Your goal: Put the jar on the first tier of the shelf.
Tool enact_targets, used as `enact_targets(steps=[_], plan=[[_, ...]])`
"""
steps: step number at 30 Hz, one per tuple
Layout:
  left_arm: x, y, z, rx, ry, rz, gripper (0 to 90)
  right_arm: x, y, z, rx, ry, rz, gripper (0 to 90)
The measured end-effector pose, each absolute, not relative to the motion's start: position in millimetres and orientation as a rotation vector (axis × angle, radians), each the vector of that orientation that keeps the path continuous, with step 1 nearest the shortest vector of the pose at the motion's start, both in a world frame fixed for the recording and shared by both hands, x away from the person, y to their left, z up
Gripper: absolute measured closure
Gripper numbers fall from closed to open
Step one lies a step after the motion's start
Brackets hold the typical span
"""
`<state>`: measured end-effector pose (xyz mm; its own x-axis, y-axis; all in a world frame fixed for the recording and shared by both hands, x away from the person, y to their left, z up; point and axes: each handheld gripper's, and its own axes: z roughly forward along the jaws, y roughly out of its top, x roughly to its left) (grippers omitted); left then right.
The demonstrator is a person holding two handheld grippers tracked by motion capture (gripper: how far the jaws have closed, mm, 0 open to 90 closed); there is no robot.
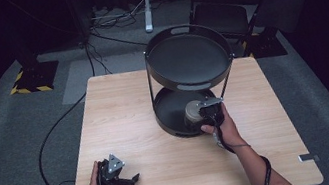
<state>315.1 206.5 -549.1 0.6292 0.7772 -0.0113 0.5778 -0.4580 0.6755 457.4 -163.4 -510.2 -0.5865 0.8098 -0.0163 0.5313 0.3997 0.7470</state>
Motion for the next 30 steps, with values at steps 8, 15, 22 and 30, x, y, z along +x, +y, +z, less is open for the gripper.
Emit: enact_targets(steps=[8, 15, 22, 30], plan=[[315, 207, -549, 2.2, 1.053, 0.397, 0.0, 456, -164, -508, 1.159, 2.292, 1.02, 2.7], [315, 207, -549, 2.199, 1.054, 0.396, 0.0, 453, -163, -500, 1.12, 2.318, 0.954, 2.7], [315, 207, -549, 2.199, 1.054, 0.396, 0.0, 445, -166, -484, 1.059, 2.325, 0.918, 2.7], [315, 207, -549, 2.2, 1.052, 0.395, 0.0, 437, -177, -474, 0.997, 2.326, 0.875, 2.7]])
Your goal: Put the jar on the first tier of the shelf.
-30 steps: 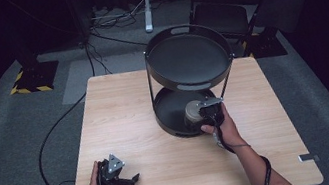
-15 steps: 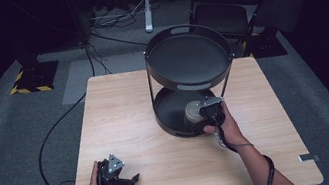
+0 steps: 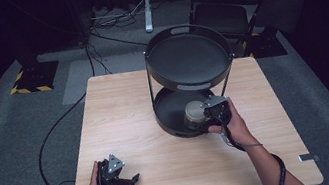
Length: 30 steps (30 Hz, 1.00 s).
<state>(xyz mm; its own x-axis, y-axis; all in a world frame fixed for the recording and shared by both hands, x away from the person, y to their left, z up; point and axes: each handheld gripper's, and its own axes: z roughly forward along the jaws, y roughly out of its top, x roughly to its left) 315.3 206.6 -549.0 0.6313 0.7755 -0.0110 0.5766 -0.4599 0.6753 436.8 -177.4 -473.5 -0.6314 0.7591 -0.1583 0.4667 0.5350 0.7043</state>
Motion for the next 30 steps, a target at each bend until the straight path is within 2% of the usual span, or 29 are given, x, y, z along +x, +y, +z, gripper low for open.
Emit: enact_targets(steps=[13, 30], plan=[[315, 207, -549, 2.2, 1.051, 0.395, 0.0, 417, -210, -455, 0.91, 2.299, 0.839, 2.6], [316, 207, -549, 2.202, 1.049, 0.396, 0.0, 386, -248, -455, 0.84, 2.288, 0.763, 2.6]])
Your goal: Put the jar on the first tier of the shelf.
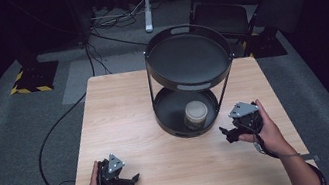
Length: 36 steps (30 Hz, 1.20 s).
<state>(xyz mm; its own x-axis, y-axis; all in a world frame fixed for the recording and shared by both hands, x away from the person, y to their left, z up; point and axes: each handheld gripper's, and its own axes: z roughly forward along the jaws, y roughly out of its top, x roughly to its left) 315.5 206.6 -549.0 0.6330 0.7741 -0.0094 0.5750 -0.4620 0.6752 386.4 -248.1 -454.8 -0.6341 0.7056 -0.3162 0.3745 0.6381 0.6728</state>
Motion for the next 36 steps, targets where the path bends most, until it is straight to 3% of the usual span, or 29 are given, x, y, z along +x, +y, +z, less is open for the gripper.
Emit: enact_targets(steps=[36], plan=[[316, 207, -549, 2.202, 1.049, 0.395, 0.0, 334, -322, -493, 0.956, 2.259, 0.697, 2.6]])
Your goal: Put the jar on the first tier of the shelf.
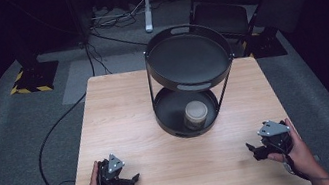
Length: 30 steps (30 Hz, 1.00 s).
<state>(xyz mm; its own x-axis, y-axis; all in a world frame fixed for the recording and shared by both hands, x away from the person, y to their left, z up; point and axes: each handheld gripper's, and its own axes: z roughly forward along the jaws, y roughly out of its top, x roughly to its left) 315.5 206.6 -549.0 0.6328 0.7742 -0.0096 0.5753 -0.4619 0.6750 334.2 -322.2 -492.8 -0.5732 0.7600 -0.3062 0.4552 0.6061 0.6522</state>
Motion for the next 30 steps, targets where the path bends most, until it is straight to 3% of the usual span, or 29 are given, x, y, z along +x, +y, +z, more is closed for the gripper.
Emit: enact_targets(steps=[30], plan=[[316, 206, -549, 2.199, 1.049, 0.395, 0.0, 308, -370, -533, 1.11, 2.244, 0.638, 2.6]])
